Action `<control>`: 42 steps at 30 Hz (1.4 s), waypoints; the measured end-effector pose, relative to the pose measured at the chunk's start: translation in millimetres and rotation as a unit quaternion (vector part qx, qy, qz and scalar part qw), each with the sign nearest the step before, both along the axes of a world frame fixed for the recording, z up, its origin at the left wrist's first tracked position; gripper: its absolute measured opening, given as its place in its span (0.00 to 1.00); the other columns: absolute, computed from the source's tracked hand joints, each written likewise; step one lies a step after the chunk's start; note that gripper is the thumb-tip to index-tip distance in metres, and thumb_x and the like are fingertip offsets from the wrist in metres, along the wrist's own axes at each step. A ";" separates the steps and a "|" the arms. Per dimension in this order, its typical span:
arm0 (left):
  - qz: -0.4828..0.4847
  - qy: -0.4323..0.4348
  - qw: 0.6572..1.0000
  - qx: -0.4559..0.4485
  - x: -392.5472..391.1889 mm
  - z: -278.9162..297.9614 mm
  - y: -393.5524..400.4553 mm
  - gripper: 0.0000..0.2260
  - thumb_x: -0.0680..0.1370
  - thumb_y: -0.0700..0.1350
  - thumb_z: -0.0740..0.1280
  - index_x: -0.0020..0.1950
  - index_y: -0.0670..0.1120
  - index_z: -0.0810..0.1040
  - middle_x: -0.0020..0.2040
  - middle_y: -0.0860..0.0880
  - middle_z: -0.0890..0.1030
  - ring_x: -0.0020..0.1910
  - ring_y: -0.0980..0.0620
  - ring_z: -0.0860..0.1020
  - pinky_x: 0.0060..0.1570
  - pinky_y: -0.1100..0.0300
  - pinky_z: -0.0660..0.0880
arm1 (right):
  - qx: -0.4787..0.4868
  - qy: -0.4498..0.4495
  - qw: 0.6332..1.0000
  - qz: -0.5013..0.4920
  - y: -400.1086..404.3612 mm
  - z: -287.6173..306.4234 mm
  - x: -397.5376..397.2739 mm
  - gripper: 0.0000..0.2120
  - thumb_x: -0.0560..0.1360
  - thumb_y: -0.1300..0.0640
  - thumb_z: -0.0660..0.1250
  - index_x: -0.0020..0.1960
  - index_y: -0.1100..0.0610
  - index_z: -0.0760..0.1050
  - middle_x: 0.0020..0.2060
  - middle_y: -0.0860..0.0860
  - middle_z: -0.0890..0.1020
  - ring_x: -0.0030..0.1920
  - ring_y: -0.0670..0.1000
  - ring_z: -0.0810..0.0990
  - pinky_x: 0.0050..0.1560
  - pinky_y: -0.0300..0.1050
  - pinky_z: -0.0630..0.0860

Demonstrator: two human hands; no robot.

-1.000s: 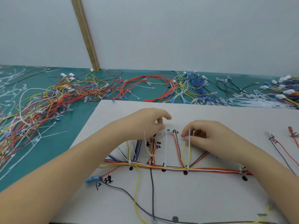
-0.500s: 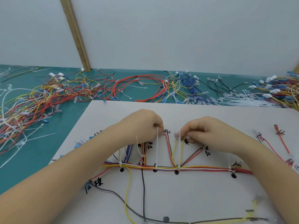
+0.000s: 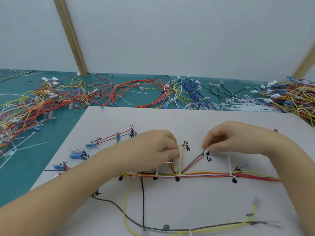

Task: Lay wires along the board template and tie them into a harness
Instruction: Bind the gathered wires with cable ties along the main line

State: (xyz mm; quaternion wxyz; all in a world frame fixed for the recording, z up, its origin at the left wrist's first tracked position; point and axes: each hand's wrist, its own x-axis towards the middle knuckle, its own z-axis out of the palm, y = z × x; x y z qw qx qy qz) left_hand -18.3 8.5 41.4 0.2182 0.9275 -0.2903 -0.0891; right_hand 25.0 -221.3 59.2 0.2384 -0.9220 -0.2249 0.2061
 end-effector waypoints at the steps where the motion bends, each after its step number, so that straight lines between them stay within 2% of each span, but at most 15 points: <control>1: -0.006 -0.002 1.000 -0.002 -1.5 -0.1 0.6 0.11 0.80 0.46 0.58 0.50 0.46 0.80 0.49 0.56 0.75 0.50 0.58 0.71 0.54 0.66 0.65 | -0.003 -0.004 1.000 -0.001 1.4 -0.7 -0.1 0.07 0.72 0.60 0.70 0.40 0.47 0.81 0.38 0.44 0.84 0.39 0.40 0.80 0.45 0.33 0.74; 3: -0.009 -0.003 1.000 -0.015 -6.2 -1.5 1.4 0.10 0.80 0.45 0.58 0.47 0.49 0.79 0.42 0.58 0.74 0.46 0.59 0.70 0.50 0.69 0.64 | -0.002 -0.025 1.000 -0.004 4.9 -2.1 -0.3 0.09 0.71 0.62 0.70 0.38 0.48 0.80 0.36 0.46 0.84 0.35 0.40 0.78 0.43 0.35 0.74; 5: 0.027 0.029 0.994 -0.098 -12.7 -3.0 3.8 0.10 0.80 0.47 0.58 0.44 0.54 0.77 0.44 0.57 0.78 0.47 0.61 0.73 0.50 0.69 0.67 | 0.010 -0.030 0.999 -0.008 6.6 -3.0 -0.4 0.10 0.70 0.63 0.70 0.37 0.48 0.80 0.35 0.45 0.83 0.33 0.38 0.77 0.41 0.33 0.74; 8: 0.075 0.094 0.948 -0.294 -17.8 2.1 8.3 0.13 0.76 0.52 0.54 0.43 0.55 0.79 0.42 0.54 0.82 0.45 0.61 0.77 0.44 0.71 0.70 | 0.014 -0.022 1.000 -0.013 6.3 -3.5 -0.8 0.11 0.70 0.64 0.69 0.36 0.48 0.80 0.31 0.43 0.82 0.31 0.37 0.76 0.38 0.30 0.73; 12: 0.093 0.179 0.891 -0.406 -13.0 8.7 11.7 0.19 0.73 0.58 0.53 0.43 0.54 0.83 0.41 0.52 0.83 0.40 0.56 0.78 0.39 0.65 0.73 | -0.010 -0.017 1.000 -0.008 7.1 -2.3 -2.0 0.09 0.71 0.61 0.69 0.39 0.47 0.79 0.33 0.43 0.80 0.30 0.37 0.74 0.36 0.29 0.71; 14: 0.101 0.155 0.880 -0.437 -16.2 6.2 15.8 0.15 0.70 0.59 0.60 0.49 0.57 0.82 0.46 0.52 0.83 0.45 0.55 0.80 0.42 0.64 0.76 | -0.018 -0.006 0.999 -0.030 2.0 0.7 -1.7 0.05 0.73 0.57 0.68 0.45 0.47 0.78 0.39 0.44 0.78 0.34 0.41 0.76 0.38 0.32 0.72; 16: 0.112 0.129 0.875 -0.454 -23.2 1.6 24.3 0.17 0.67 0.60 0.62 0.54 0.60 0.79 0.52 0.54 0.81 0.51 0.54 0.80 0.50 0.61 0.77 | -0.014 0.039 0.995 -0.088 -7.6 7.3 -2.3 0.05 0.75 0.53 0.66 0.50 0.49 0.77 0.43 0.46 0.78 0.38 0.46 0.79 0.38 0.37 0.76; 20: 0.142 0.125 0.849 -0.494 -31.0 -5.8 40.9 0.16 0.65 0.55 0.65 0.51 0.62 0.80 0.55 0.55 0.81 0.55 0.54 0.79 0.52 0.62 0.77 | -0.038 0.143 0.986 -0.077 -26.5 13.2 -8.2 0.06 0.74 0.54 0.66 0.52 0.49 0.75 0.36 0.47 0.82 0.35 0.46 0.81 0.39 0.38 0.79; 24: 0.137 0.138 0.837 -0.511 -37.1 -10.5 49.0 0.23 0.59 0.62 0.73 0.52 0.59 0.81 0.55 0.53 0.82 0.53 0.53 0.80 0.46 0.67 0.77 | 0.010 0.180 0.983 -0.031 -34.0 7.6 -11.7 0.21 0.71 0.63 0.70 0.59 0.44 0.70 0.35 0.47 0.82 0.35 0.47 0.78 0.40 0.38 0.76; 29: 0.141 0.127 0.838 -0.512 -39.8 -10.8 54.0 0.27 0.56 0.67 0.74 0.51 0.56 0.82 0.51 0.51 0.83 0.51 0.51 0.81 0.45 0.66 0.77 | 0.014 0.137 0.990 -0.017 -37.9 -0.2 -15.3 0.17 0.72 0.63 0.69 0.55 0.47 0.72 0.35 0.46 0.83 0.35 0.45 0.78 0.38 0.33 0.73; 31: 0.145 0.105 0.838 -0.516 -42.3 -9.6 57.6 0.23 0.59 0.63 0.74 0.50 0.55 0.82 0.50 0.51 0.83 0.51 0.51 0.81 0.46 0.66 0.77 | 0.013 0.135 0.991 -0.018 -37.7 -1.1 -16.1 0.14 0.72 0.63 0.69 0.53 0.50 0.73 0.35 0.46 0.84 0.33 0.44 0.77 0.37 0.33 0.73; 33: 0.153 0.070 0.828 -0.534 -47.0 -5.2 59.7 0.11 0.67 0.52 0.70 0.48 0.54 0.83 0.48 0.51 0.84 0.50 0.51 0.81 0.47 0.65 0.77 | 0.010 0.129 0.992 -0.016 -36.4 -0.3 -15.9 0.13 0.72 0.64 0.69 0.52 0.51 0.73 0.35 0.47 0.84 0.31 0.44 0.76 0.35 0.32 0.72; 36: 0.187 -0.005 0.828 -0.528 -56.4 0.1 62.0 0.13 0.69 0.43 0.63 0.45 0.56 0.83 0.43 0.53 0.83 0.46 0.54 0.81 0.46 0.65 0.77 | 0.011 0.117 0.993 -0.018 -35.7 0.9 -17.6 0.16 0.72 0.63 0.69 0.54 0.48 0.72 0.36 0.48 0.84 0.32 0.46 0.76 0.37 0.34 0.73; 39: 0.249 -0.097 0.846 -0.461 -64.8 0.3 61.1 0.11 0.70 0.42 0.61 0.43 0.55 0.80 0.41 0.57 0.82 0.41 0.62 0.78 0.42 0.72 0.74 | 0.043 0.088 0.994 -0.052 -35.0 -1.2 -25.1 0.20 0.71 0.60 0.69 0.57 0.41 0.69 0.39 0.49 0.83 0.37 0.46 0.79 0.43 0.38 0.75; 42: 0.261 -0.167 0.885 -0.348 -69.0 -2.7 58.4 0.09 0.70 0.41 0.61 0.41 0.55 0.76 0.40 0.57 0.79 0.39 0.63 0.75 0.40 0.75 0.68 | 0.125 -0.057 0.985 -0.104 -25.9 -4.3 -35.5 0.22 0.72 0.55 0.68 0.58 0.35 0.66 0.45 0.44 0.80 0.43 0.41 0.77 0.49 0.39 0.74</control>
